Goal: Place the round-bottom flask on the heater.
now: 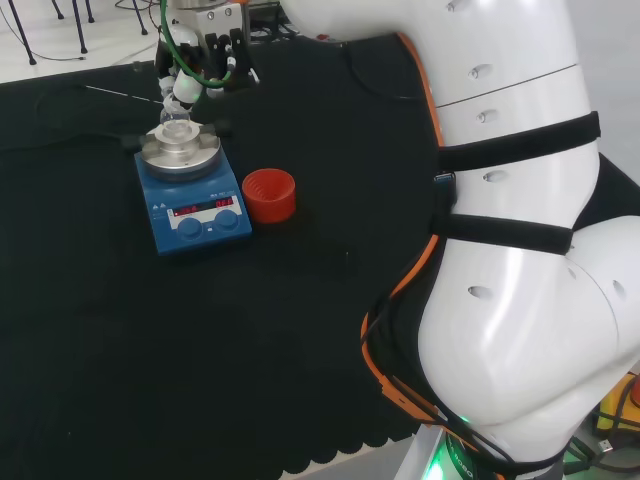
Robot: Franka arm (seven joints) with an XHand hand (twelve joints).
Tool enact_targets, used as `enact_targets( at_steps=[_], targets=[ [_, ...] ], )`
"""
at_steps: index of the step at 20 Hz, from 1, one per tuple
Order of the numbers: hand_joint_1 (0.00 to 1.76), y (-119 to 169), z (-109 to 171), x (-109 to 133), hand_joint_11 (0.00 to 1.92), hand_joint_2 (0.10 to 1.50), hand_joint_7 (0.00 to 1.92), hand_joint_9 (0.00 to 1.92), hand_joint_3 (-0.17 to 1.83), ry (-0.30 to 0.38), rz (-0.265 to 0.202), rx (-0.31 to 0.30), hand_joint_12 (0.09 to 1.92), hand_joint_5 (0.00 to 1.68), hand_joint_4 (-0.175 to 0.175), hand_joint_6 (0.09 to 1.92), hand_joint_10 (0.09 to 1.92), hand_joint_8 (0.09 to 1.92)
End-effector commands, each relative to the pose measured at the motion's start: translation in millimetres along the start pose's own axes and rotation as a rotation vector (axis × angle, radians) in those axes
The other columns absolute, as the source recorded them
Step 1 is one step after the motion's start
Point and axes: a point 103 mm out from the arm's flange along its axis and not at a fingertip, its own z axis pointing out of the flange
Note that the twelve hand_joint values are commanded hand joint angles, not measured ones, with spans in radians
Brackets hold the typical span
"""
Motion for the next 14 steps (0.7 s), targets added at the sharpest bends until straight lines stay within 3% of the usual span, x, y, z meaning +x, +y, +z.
enact_targets(
  at_steps=[1,3,14],
  targets=[
    [1.12,1.6,5.3,-0.6,0.20,0.53,0.47,0.62,0.98,-0.015,-0.007,0.010,1.33,1.20,0.175,0.97,0.54,0.56],
    [1.12,1.5,9.1,-0.2,0.20,0.52,0.47,0.62,0.98,-0.057,-0.001,0.024,1.33,1.20,0.175,0.97,0.54,0.56],
    [1.12,4.1,6.9,5.2,0.21,0.52,0.47,0.62,0.98,-0.024,-0.002,0.018,1.33,1.20,0.175,0.97,0.54,0.56]
  ],
)
